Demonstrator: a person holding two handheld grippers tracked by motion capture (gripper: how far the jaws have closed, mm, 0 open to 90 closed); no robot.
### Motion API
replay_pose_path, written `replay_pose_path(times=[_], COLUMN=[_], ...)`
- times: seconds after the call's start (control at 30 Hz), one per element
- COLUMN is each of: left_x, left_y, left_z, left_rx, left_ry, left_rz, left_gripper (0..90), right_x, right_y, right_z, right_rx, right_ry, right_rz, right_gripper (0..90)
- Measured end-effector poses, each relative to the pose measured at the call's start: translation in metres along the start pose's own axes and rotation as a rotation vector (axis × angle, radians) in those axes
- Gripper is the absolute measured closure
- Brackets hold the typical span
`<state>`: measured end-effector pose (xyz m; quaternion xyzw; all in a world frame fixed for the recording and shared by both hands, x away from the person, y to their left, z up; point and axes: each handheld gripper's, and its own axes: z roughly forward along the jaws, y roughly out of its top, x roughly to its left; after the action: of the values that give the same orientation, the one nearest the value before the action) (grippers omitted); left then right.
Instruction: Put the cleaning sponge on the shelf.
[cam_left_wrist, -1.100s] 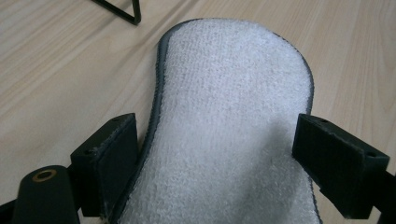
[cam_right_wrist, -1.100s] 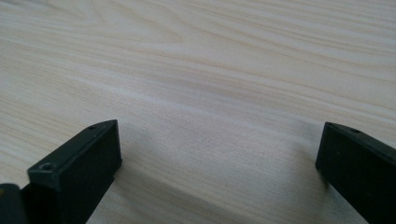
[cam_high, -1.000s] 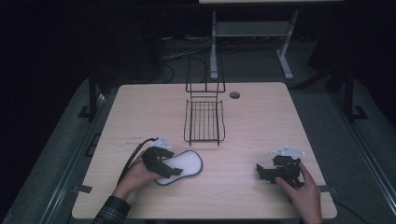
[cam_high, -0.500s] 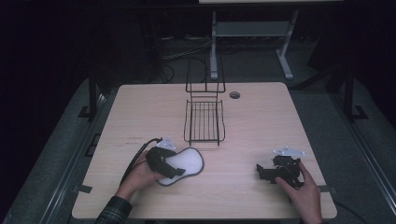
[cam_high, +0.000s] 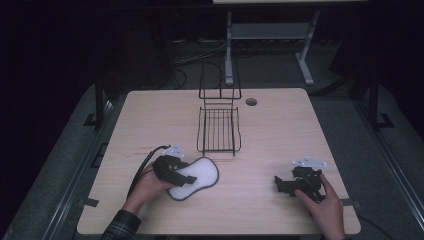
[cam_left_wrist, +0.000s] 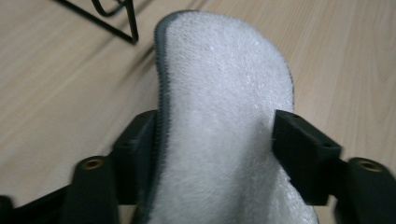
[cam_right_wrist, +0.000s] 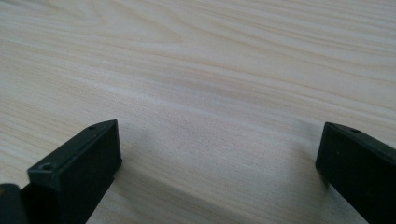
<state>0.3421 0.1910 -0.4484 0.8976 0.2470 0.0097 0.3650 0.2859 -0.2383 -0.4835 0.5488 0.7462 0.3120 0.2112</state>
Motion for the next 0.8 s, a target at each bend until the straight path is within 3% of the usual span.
replay_pose_path(times=[0.43, 0.8], left_x=[0.001, 0.000], left_y=[0.001, 0.004], left_z=[-0.011, -0.023], left_rx=[-0.053, -0.114], left_ry=[-0.016, -0.076], left_rz=[-0.001, -0.017], left_gripper=[53.2, 67.5], right_x=[0.000, 0.000], right_y=[0.000, 0.000], right_z=[0.000, 0.000], right_rx=[0.000, 0.000], right_ry=[0.000, 0.000], right_rz=[0.000, 0.000], right_gripper=[0.0, 0.0])
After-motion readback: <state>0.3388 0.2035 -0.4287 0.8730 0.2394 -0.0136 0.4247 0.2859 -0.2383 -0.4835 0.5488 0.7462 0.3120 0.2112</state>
